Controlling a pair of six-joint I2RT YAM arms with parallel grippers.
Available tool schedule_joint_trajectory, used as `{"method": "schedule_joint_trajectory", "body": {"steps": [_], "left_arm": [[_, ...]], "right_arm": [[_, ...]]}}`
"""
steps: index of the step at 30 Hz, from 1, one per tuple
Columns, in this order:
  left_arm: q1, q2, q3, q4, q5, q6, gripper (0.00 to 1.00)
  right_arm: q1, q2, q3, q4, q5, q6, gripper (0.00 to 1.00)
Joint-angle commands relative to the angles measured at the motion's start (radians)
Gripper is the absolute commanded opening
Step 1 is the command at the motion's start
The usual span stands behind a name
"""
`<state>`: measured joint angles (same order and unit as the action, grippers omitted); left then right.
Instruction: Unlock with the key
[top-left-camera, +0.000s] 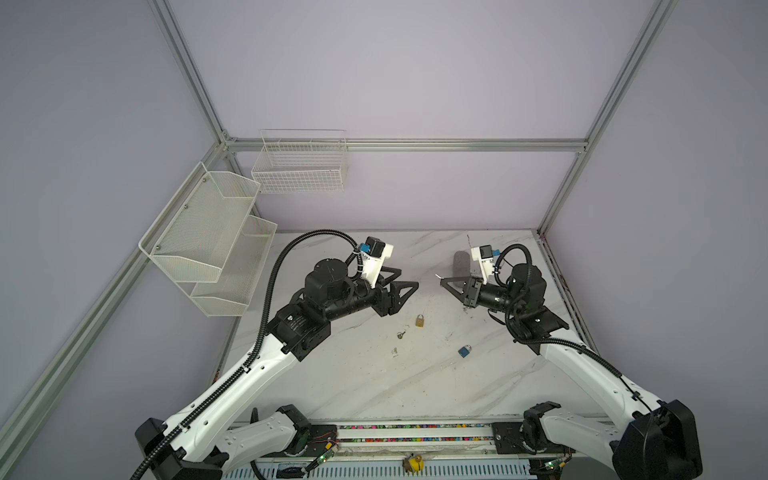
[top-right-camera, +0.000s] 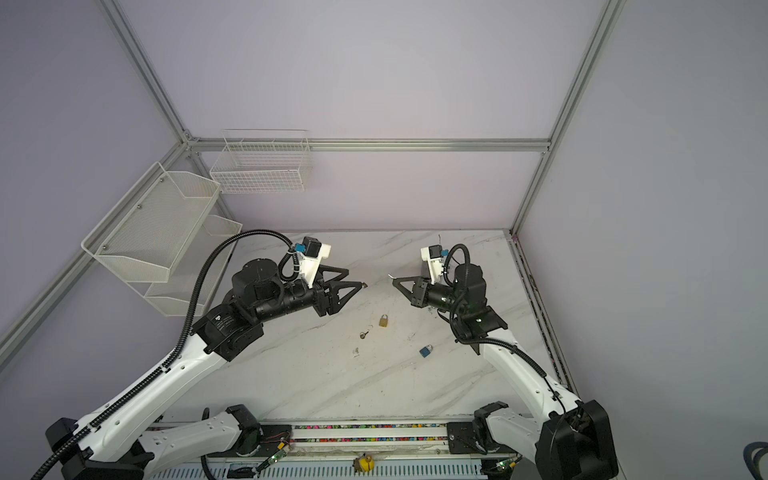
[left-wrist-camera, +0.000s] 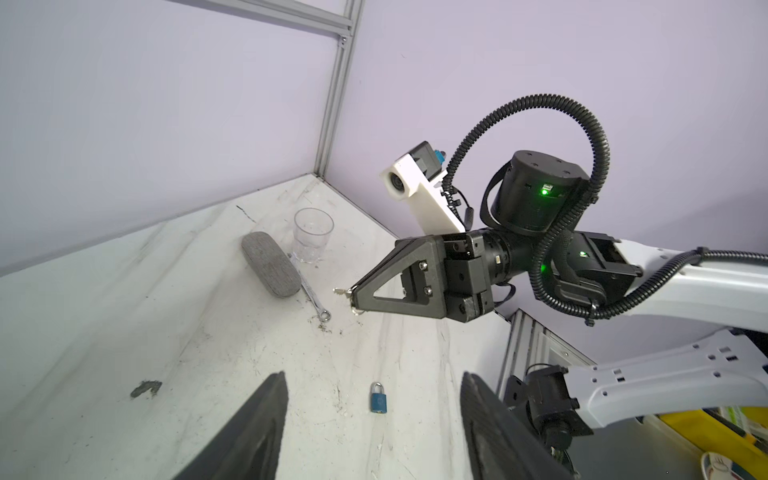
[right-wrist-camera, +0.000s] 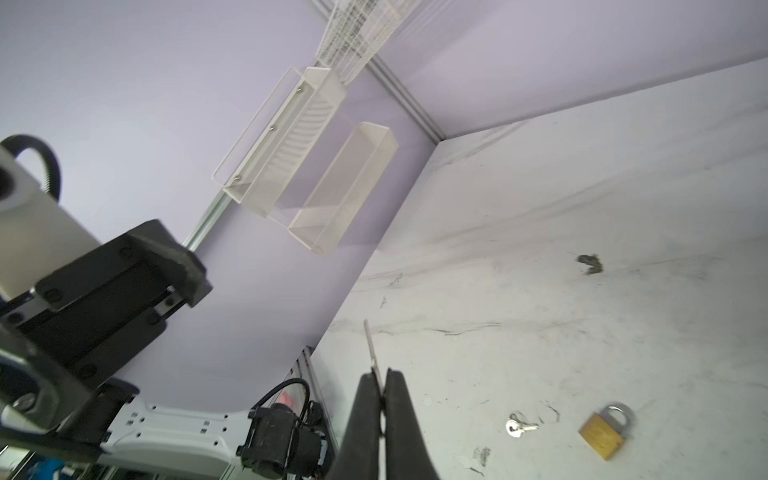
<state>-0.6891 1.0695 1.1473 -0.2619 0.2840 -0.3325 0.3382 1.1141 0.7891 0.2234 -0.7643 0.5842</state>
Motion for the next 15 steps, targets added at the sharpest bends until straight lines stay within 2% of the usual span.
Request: {"method": "schedule_joint_trajectory", "body": {"steps": [1,6,15], "left_arm": [[-0.093,0.043,-0.011,0.006,-0.182,-0.062,0.69],[-0.243,0.187,0.032,-0.070,-0.334,-0.055,0.72],[-0.417,0.552,0.229,-0.221,-0.481,-0.015,0.73]], "right_arm": [[-0.050,-0.013,0.062,-0.186,0.097,-0.055,0.00],[-0.096,-0.012,0.101,-0.248,0.212,-0.046,0.00],[-0.168,0.082,0.124,-0.248,0.228,-0.007,0.00]]}}
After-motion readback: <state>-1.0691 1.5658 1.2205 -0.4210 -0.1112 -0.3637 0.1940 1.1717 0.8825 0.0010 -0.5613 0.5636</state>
